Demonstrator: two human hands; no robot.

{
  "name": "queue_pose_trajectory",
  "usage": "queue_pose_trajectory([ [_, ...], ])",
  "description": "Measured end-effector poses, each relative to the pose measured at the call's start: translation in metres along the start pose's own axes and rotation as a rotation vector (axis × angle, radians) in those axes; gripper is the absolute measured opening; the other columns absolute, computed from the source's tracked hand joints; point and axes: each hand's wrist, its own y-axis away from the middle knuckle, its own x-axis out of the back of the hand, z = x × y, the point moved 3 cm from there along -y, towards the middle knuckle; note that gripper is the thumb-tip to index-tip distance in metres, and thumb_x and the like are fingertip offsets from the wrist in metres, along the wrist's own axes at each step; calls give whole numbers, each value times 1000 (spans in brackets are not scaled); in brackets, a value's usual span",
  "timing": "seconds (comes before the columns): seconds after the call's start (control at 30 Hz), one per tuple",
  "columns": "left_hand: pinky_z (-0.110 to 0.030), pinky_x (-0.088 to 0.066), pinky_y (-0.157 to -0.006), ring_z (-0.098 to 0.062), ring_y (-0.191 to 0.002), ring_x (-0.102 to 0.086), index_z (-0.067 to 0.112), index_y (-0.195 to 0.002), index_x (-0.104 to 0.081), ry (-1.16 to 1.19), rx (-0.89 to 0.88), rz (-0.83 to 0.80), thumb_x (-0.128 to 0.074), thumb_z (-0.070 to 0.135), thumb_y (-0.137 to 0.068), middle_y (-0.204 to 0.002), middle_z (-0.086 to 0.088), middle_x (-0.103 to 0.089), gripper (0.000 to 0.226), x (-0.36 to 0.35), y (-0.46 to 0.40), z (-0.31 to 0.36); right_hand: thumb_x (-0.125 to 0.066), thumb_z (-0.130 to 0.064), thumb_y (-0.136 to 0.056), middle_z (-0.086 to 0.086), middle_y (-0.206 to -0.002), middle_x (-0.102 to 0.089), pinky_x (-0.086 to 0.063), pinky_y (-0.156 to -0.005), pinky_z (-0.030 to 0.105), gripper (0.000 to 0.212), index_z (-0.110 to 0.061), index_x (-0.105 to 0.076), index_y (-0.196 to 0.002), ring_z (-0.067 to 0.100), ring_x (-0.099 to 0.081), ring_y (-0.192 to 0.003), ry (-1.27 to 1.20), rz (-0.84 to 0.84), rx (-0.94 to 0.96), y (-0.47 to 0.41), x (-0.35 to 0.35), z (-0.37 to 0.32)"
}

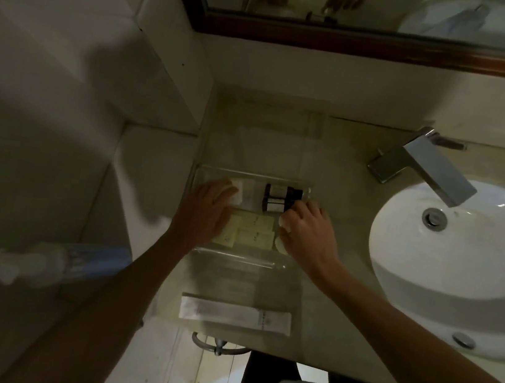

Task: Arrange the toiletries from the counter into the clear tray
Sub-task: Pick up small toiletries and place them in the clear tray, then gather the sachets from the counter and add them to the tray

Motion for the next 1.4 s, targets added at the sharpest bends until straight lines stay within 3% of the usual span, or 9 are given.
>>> queue_pose_trajectory([
  [0.23,-43,-52,-81,-30,-103,-58,11,-120,-55,8,6,-40,-55,39,-86,-121,-14,-58,45,5,9,59,-69,-39,-84,3,-108,-64,-46,-83,37,32,-16,-68,-107,22,-53,-100,-76,59,23,30,-3,8],
  [0.37,-41,-47,-87,-31,-105,-58,5,-117,-61,99,-203,31,-65,33,-83,-118,-15,-62,44,3,-47,166,-65,-35,-84,4,-95,-62,-45,-76,41,20,-16,-68,-91,26,-53,-90,-120,217,-130,65,24,63],
  [0.53,-42,-46,-86,-31,-104,-59,8,-119,-59,245,-467,69,-64,26,-84,-120,-14,-61,40,-25,-100,338,-66,-24,-84,1,-98,-63,-46,-75,37,14,-17,-69,-96,22,-54,-91,-173,319,-482,169,58,201],
  [0.7,-42,-41,-96,-30,-114,-55,12,-130,-52,189,-884,-264,-52,31,-84,-130,-12,-57,50,-90,-104,523,-71,-20,-82,4,-95,-64,-47,-72,36,14,-18,-69,-95,25,-58,-87,-206,291,-801,331,60,333],
  [0.8,-39,-39,-97,-25,-114,-52,18,-129,-51,55,-995,-434,-44,32,-85,-130,-5,-55,47,-121,-103,595,-75,-19,-82,4,-98,-66,-49,-71,34,19,-15,-71,-100,23,-60,-86,-225,233,-926,408,52,385],
  [1.0,-41,-39,-97,-26,-114,-51,17,-117,-51,-86,-1067,-620,-71,54,-72,-122,-5,-52,62,-156,-109,643,-76,-27,-81,8,-113,-62,-56,-76,44,32,-14,-66,-108,28,-58,-95,-128,226,-1042,468,43,447],
  [1.1,-42,-39,-98,-27,-116,-49,17,-113,-52,-49,-1083,-643,-75,50,-68,-121,-5,-53,61,-160,-112,644,-75,-34,-81,8,-136,-51,-46,-95,51,58,-18,-53,-132,33,-47,-119,-223,367,-1302,487,48,490],
  [1.2,-34,-32,-98,-25,-113,-49,17,-114,-51,32,-1066,-768,-75,34,-74,-120,-3,-53,49,-159,-118,649,-71,-39,-82,7,-146,-42,-36,-104,51,71,-19,-39,-143,31,-37,-131,-232,309,-1323,495,47,522],
  [1.4,-27,-42,-79,-17,-104,-55,20,-117,-53,266,-916,-994,-67,18,-87,-124,5,-51,33,-142,-142,677,-71,-52,-78,11,-126,-54,-45,-89,46,68,-13,-55,-131,33,-50,-111,-189,288,-1177,478,37,540],
])
